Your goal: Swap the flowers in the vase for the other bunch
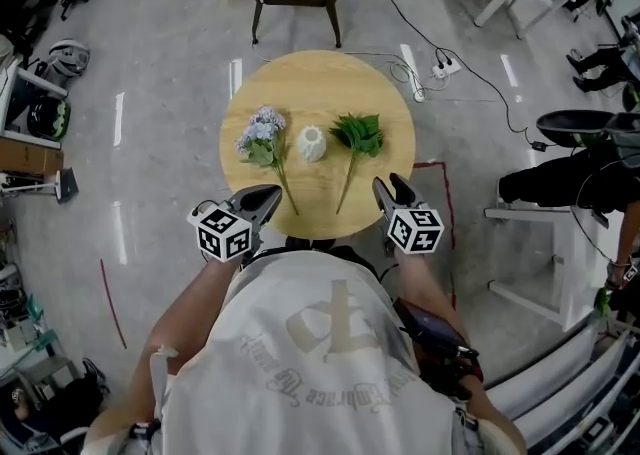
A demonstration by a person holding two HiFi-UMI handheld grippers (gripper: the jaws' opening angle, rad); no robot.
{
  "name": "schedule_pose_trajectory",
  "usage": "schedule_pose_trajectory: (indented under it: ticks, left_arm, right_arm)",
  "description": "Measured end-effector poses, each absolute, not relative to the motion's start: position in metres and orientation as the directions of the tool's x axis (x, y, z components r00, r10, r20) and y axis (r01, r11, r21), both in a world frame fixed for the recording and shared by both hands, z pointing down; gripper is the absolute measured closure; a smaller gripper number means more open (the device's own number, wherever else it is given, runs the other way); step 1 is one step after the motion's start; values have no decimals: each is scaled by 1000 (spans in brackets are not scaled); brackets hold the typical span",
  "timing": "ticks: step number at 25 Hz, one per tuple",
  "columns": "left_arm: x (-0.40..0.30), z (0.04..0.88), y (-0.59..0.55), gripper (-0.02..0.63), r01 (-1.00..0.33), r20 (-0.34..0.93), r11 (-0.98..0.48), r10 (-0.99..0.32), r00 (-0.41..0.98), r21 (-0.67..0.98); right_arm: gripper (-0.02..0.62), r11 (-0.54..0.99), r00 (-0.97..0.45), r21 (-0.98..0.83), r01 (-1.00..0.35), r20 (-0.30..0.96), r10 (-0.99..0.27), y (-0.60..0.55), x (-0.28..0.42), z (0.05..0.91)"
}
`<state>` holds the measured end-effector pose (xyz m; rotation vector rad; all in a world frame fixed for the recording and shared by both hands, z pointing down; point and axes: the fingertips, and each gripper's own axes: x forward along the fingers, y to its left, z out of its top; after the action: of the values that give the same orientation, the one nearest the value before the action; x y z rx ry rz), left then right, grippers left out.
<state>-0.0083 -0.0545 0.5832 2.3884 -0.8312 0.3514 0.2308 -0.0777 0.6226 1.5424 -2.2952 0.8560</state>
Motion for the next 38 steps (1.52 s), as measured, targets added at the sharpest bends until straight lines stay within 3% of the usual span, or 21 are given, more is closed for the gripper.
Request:
schedule_pose_trajectory:
  ticks: [15,38]
  left_arm:
    - [1,592,-60,597,-662,458,-616,-484,745,427]
    - [-40,609,-66,597,-635,477,-613,-428,767,470]
  right_arm:
    - [402,272,-438,-369,-889,509,-741,-101,236,640]
    - [341,174,-333,-302,-937,629,-702,-152,223,686]
